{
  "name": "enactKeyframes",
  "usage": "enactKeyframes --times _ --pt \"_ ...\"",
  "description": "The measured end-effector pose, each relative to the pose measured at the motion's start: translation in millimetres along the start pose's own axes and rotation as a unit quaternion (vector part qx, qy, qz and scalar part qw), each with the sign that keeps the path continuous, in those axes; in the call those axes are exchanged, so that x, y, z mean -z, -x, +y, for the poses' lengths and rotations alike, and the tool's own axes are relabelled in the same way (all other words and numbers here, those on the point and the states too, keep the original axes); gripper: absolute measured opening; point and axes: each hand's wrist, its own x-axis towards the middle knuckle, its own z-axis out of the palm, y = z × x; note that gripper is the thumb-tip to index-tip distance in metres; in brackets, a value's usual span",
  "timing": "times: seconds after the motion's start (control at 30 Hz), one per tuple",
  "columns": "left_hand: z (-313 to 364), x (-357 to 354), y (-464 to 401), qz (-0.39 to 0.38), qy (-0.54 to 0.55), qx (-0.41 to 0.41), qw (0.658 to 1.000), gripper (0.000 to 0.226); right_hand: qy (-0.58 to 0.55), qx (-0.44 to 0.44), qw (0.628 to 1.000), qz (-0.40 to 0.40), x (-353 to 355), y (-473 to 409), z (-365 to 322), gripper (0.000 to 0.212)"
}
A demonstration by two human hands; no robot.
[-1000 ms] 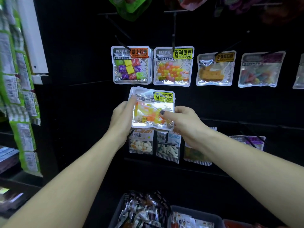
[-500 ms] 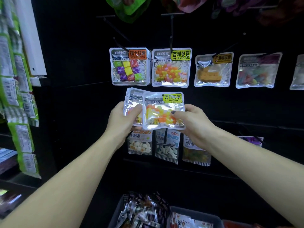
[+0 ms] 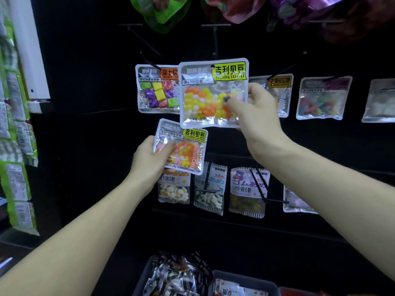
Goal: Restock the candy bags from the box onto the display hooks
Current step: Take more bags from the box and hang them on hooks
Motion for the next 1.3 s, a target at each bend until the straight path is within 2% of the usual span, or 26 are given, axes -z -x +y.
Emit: enactKeyframes --times 0.5,0.8,0.9,1.07,1.3 --pt "1 -4 1 -0.003 0.025 0.010 1.000 0.009 -0.054 -0.025 0.998 0.021 -13 -19 -6 0.011" --pt "-3 -3 0 -0.005 0.024 0.006 1.000 0.006 -0.040 -0.100 0.994 0.026 -18 -34 5 0.009" --pt "-3 -3 1 -0.006 0.024 0.005 1.000 0.007 -0.056 -0.145 0.987 0.036 -22 -45 11 0.030" --pt "-3 -3 1 -0.011 0.019 0.002 1.000 0.012 -0.144 -0.237 0.960 0.043 -24 -52 13 0.046" --pt "-1 -2 2 -0.010 0.031 0.005 0.999 0.013 -0.113 -0.277 0.954 0.027 -21 -51 17 0.052"
